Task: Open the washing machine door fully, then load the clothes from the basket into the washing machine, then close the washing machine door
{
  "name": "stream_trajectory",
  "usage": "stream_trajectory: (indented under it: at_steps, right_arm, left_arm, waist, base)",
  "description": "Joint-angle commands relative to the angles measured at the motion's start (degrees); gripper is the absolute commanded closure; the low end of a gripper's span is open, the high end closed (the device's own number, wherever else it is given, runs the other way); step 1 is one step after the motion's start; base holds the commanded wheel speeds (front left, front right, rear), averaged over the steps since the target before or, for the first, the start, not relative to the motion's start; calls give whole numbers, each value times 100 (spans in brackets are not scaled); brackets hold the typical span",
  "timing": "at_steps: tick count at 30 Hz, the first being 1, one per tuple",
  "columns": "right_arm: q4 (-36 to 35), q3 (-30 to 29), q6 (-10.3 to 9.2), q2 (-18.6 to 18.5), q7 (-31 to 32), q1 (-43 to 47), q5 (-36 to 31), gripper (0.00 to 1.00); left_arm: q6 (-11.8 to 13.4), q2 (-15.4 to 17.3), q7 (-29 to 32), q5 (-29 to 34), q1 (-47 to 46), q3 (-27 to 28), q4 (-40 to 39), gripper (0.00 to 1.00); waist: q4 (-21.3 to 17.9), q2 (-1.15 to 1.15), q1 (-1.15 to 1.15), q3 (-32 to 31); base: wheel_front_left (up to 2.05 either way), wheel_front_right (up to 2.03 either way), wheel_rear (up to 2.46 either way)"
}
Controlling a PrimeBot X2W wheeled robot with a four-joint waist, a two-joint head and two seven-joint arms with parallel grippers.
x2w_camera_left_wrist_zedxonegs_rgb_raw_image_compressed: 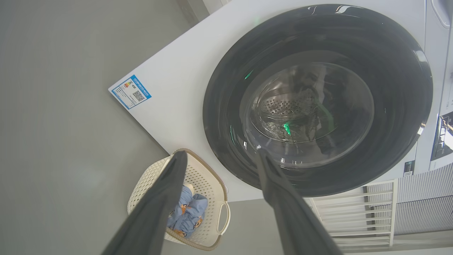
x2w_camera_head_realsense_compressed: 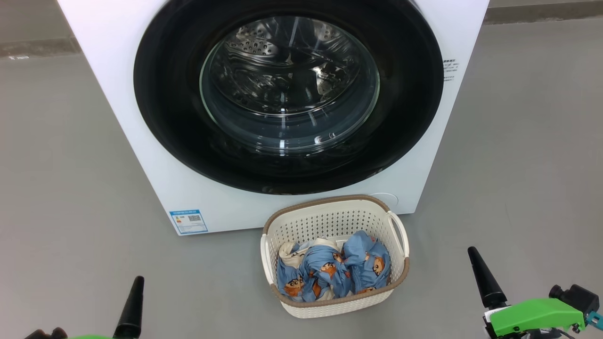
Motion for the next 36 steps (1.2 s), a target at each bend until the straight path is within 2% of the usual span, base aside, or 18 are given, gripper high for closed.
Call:
stream_trajectory:
  at_steps: [1,36]
  right_arm:
    - [-100,90,3,-89,-85,-320,-213,0]
    - [224,763,6,-487,-654,-740,-2405,0]
  left_arm:
    - [-12,145,-87,195,-270,49,-189,0]
    - [-18,533,-661,2414,-407,-216,-395,0]
  waist:
    - [0,0,0,-1]
    - [6,0,0,-36]
  base:
    - [0,0,0]
    - [0,0,0]
